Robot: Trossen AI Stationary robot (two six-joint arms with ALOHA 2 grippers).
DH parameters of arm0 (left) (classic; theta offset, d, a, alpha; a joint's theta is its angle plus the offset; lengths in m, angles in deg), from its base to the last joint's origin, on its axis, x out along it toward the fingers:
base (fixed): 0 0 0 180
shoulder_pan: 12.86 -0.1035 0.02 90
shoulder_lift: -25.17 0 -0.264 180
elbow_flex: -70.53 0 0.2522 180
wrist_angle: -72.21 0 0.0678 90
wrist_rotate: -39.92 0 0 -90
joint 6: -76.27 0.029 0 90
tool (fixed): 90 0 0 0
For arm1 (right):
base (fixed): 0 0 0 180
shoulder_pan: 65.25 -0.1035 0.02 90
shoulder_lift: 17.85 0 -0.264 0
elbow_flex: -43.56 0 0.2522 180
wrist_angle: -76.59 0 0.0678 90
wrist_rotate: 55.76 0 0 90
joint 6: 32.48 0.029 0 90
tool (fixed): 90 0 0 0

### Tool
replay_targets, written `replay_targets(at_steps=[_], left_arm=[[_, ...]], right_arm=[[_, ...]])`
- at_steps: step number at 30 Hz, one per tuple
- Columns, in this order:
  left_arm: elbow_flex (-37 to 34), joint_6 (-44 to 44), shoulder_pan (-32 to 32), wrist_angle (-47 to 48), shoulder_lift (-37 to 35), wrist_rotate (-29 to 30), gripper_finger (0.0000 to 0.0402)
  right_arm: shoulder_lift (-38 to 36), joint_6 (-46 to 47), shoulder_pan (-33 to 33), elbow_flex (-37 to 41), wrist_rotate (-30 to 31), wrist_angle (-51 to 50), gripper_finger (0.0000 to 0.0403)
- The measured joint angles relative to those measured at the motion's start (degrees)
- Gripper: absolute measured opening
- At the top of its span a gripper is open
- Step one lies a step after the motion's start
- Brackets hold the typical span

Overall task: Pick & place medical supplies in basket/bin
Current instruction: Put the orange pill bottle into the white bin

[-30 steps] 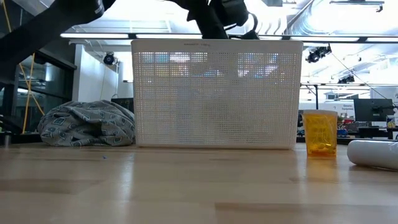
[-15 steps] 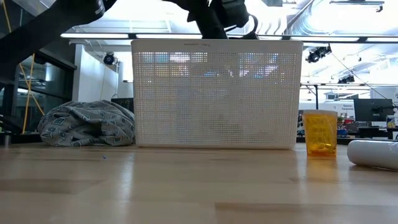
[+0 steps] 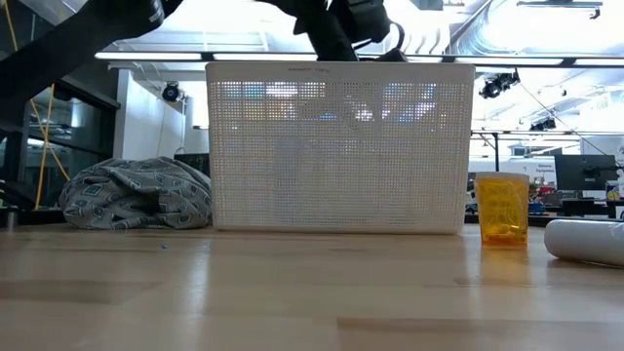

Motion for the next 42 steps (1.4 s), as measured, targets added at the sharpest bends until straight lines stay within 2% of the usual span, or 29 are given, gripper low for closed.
replay_targets(at_steps=[10,27,37,42], left_arm=[[0.00,0.00,0.00,-5.20,-1.60,-3.00,0.0210],[0.04,0.46,0.13,-12.38,-8.37,-3.02,0.0211],[0.04,2.85,2.48,-14.89,-14.03,-1.97,0.0211],[0.04,5.13,4.32,-15.71,-16.95,0.53,0.0211]], right_arm=[[0.01,0.00,0.00,0.00,-0.01,0.00,0.0000],[-0.02,-0.15,0.00,-0.02,0.00,0.01,0.0000],[-0.02,-0.15,-0.01,-0.02,-0.07,0.00,0.0000],[-0.02,-0.17,0.00,-0.02,-0.03,0.00,0.0000]])
